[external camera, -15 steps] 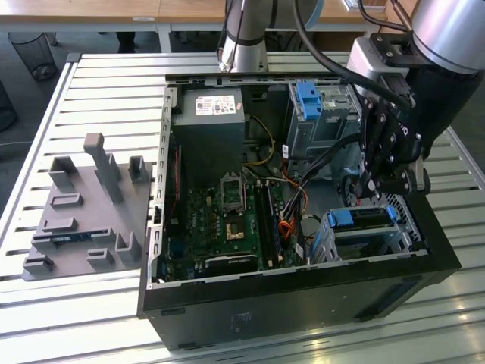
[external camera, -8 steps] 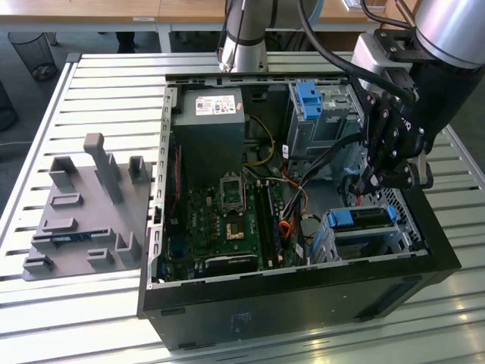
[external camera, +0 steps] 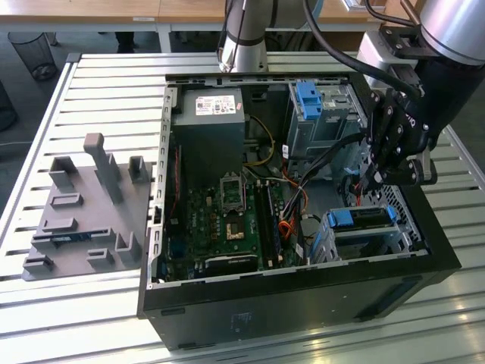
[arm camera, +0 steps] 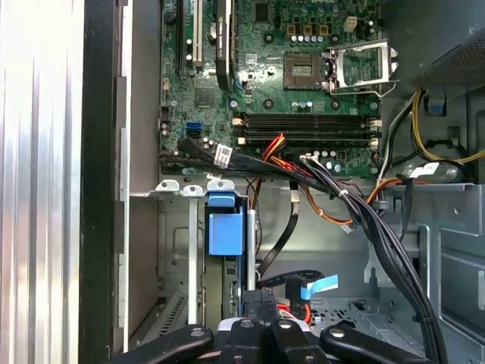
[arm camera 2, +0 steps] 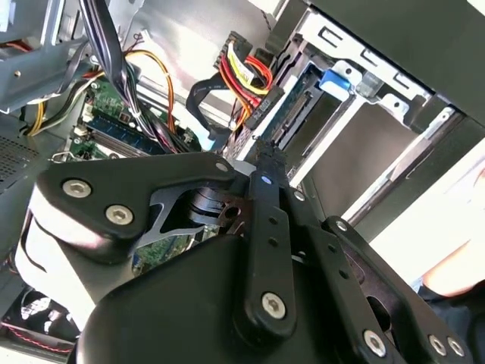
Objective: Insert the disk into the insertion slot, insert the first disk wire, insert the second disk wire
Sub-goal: 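Insert the first disk wire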
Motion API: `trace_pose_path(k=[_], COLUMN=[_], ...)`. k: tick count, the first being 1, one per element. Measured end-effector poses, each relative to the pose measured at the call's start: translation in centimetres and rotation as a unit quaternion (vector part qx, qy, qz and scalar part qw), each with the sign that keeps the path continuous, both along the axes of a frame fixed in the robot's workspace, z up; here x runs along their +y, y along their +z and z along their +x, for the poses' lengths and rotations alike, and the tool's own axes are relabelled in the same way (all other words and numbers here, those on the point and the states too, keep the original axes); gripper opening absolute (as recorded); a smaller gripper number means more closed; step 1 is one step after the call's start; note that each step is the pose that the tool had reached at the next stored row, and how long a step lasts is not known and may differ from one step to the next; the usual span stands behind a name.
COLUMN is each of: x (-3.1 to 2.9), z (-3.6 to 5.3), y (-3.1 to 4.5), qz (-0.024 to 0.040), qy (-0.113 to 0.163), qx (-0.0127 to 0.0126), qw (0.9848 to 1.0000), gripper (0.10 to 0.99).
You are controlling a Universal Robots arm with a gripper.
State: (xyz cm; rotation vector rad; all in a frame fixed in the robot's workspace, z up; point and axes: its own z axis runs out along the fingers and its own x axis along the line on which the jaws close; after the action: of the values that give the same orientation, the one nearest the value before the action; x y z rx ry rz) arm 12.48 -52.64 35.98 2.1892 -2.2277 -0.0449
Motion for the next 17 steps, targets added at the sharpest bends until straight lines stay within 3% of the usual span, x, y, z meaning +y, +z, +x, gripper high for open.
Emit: trace_pose_path(k=[9, 10, 13, 14, 17], x=[0.59, 0.67, 0.87, 0.92, 1.01], z=[0.60, 0.71, 0.97, 1.01, 1.06], y=[-0.01, -0.01, -0.03, -0.04, -0.07], qz=[0.0007, 0.0007, 0.0007, 0.0007, 0.0007], qy=[-0.010, -0.011, -0.017, -0.021, -0.034], qx=[0.0000, 0.0000, 0.0000, 0.0000, 0.0000], qw=[0.9999, 0.9999, 0.9999, 0.9998, 0.9994], gripper=[0.114, 0.173, 0.184, 0.247, 0.247])
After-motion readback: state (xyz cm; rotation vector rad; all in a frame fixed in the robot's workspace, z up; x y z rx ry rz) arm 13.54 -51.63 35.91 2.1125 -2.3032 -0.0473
